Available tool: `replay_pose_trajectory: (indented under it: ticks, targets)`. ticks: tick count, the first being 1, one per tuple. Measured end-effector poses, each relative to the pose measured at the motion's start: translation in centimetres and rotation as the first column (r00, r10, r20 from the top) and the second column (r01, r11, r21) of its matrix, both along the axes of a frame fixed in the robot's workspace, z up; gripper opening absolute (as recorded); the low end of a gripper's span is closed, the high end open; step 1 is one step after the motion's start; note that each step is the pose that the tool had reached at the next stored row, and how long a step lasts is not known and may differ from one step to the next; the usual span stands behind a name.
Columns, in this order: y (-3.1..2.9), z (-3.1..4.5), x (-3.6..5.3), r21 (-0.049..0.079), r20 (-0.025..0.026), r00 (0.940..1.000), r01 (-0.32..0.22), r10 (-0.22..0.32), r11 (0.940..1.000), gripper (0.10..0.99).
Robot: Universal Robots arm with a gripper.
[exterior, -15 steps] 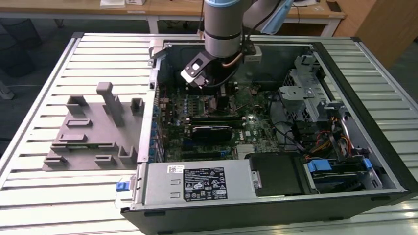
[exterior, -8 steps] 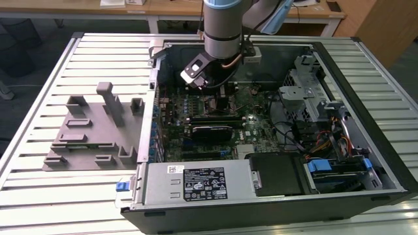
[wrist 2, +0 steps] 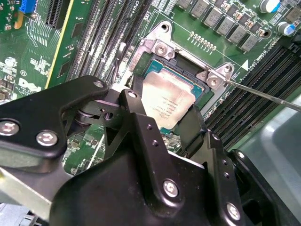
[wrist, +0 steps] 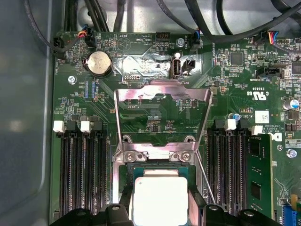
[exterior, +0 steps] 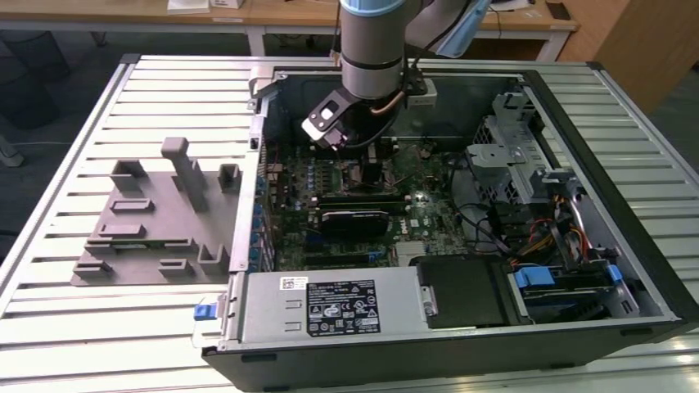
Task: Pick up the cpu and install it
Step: 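Place the cpu into insertion slot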
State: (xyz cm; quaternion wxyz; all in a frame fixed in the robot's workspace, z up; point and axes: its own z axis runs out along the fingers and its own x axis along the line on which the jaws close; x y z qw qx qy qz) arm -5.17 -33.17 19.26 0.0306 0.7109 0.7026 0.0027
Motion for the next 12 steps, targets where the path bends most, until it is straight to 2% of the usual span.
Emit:
replay_pose_trajectory:
  ticks: [5,6,10,12]
  targets:
    - [0.0,-0.02,0.0,0.0,0.0,1.0,0.0,0.0,1.0,0.553]
    - [0.0,-0.02,0.0,0.0,0.0,1.0,0.0,0.0,1.0,0.616]
    - [0.0,0.0,0.0,0.0,-0.0001,1.0,0.0,0.0,1.0,0.616]
    - [0.0,0.28,0.0,0.0,0.0,1.0,0.0,0.0,1.0,0.616]
